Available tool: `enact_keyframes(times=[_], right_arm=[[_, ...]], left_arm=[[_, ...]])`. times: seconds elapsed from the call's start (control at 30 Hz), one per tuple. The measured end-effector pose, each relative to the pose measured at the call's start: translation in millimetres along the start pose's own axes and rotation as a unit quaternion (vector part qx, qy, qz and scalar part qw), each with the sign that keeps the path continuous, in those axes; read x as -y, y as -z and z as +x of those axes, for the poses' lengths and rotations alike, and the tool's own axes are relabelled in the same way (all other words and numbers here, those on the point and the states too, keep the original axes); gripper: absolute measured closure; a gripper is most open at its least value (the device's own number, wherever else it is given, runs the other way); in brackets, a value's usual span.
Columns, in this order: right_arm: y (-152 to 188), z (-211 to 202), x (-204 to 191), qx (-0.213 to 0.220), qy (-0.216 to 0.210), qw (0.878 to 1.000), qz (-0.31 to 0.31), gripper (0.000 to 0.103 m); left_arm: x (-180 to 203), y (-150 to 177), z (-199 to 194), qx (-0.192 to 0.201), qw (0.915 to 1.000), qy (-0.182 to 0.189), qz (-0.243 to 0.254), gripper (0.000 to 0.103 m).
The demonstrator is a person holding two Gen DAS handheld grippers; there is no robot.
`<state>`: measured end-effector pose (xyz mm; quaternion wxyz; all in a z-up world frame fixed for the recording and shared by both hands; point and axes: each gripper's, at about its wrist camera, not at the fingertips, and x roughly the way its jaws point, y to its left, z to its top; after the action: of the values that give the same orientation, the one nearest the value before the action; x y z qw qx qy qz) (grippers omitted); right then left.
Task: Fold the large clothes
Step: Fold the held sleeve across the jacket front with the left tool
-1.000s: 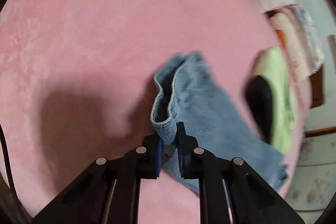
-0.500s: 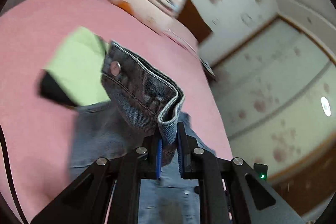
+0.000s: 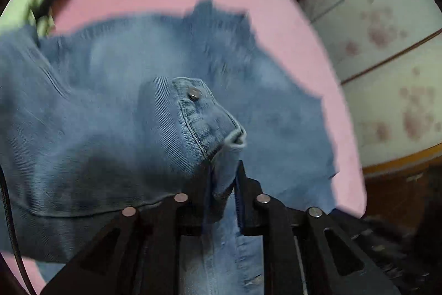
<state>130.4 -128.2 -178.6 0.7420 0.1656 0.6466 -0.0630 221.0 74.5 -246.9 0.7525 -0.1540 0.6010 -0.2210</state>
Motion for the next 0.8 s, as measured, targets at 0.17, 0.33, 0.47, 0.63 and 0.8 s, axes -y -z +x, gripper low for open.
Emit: enact_keyframes(times=[0.17,0.33,0.47,0.63,0.8], right_arm=[[-8,21,22,-0.024,-0.019,0.999,-0.010,0.082],[-23,31,22,-0.031,-0.061,0.997,-0.019,0.080],[-37,46,11,-0.037,-0.109,0.993,-0.020,0.073],[-48,79,-3,-0.070,-0.141,0.987,-0.024,0.072],[-47,118,-7,-0.115,-0.166,0.979,-0.003,0.072]], left_arm=[[-2,21,9,-0.031,0.9991,0.000,-0.028,0.066],[12,31,-45,0.007,0.9997,0.020,-0.007,0.050],[11,46,-96,0.054,0.9983,-0.008,0.020,0.048],[-36,72,-135,0.093,0.9907,-0.092,-0.040,0.047],[-96,92,-140,0.094,0.9773,-0.150,-0.117,0.047]])
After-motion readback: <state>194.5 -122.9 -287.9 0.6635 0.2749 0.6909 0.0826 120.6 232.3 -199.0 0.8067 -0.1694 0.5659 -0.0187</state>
